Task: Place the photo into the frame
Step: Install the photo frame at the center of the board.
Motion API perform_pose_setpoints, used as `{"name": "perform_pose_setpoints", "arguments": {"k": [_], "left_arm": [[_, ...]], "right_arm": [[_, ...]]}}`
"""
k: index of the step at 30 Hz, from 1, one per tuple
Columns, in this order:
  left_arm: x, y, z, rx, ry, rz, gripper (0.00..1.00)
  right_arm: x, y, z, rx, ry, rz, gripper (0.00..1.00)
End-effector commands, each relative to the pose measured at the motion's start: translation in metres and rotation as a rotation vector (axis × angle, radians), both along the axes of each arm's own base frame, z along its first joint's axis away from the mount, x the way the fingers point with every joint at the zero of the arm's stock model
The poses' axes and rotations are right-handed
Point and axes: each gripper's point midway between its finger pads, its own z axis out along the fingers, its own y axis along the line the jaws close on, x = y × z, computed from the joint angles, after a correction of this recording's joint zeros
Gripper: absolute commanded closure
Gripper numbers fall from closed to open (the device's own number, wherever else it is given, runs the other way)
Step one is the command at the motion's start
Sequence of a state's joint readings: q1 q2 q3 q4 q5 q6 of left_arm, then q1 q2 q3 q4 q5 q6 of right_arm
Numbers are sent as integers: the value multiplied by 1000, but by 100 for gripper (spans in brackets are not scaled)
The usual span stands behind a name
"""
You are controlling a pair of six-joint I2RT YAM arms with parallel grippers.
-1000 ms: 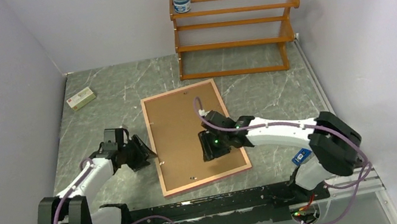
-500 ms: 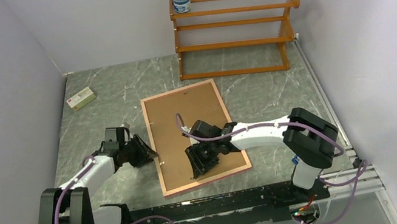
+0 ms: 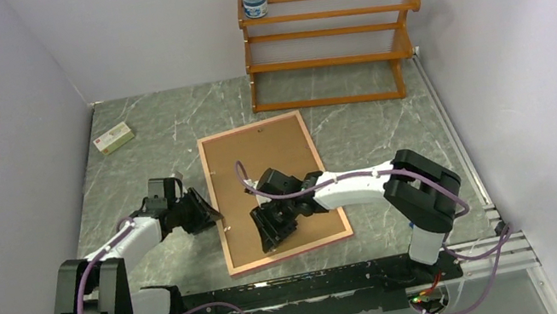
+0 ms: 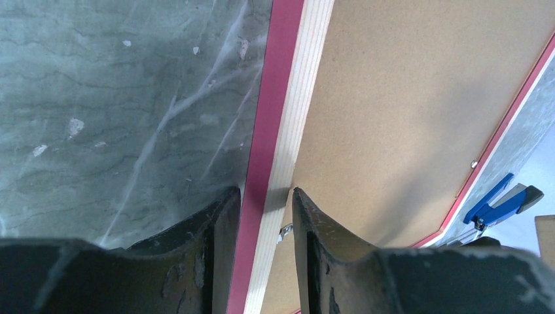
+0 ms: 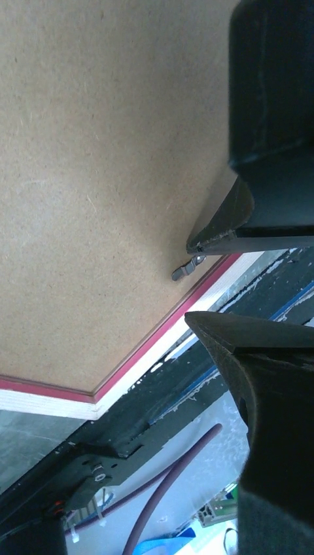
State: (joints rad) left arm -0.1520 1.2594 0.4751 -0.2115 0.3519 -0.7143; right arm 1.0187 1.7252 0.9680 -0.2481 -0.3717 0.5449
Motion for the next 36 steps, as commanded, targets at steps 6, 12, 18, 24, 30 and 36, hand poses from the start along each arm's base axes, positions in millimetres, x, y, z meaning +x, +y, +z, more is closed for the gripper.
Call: {"name": "perform_pose_setpoints", "arguments": {"k": [6,12,18,24,30,36], "left_arm": [[0,-4,-4,-21,-11,-30,61],[-1,-5,-5,-26,-3,-26,61],[-1,-5,-7,-24,1,-30,61],[0,-6,-8,-28,5,-30,61],[2,-4,-8,-10,9,-34,61],[1,-2,-8,-2,13,-30,62]], "right_arm": [[-11,14,3,62,21,72,60],[-17,13,-3,59,47,88,60],[-15,17,-3,67,48,88,59],[-17,11,-12,-4,76,92,58],[-4,20,11,41,-2,76,57],[8,24,31,88,-71,25,56]]}}
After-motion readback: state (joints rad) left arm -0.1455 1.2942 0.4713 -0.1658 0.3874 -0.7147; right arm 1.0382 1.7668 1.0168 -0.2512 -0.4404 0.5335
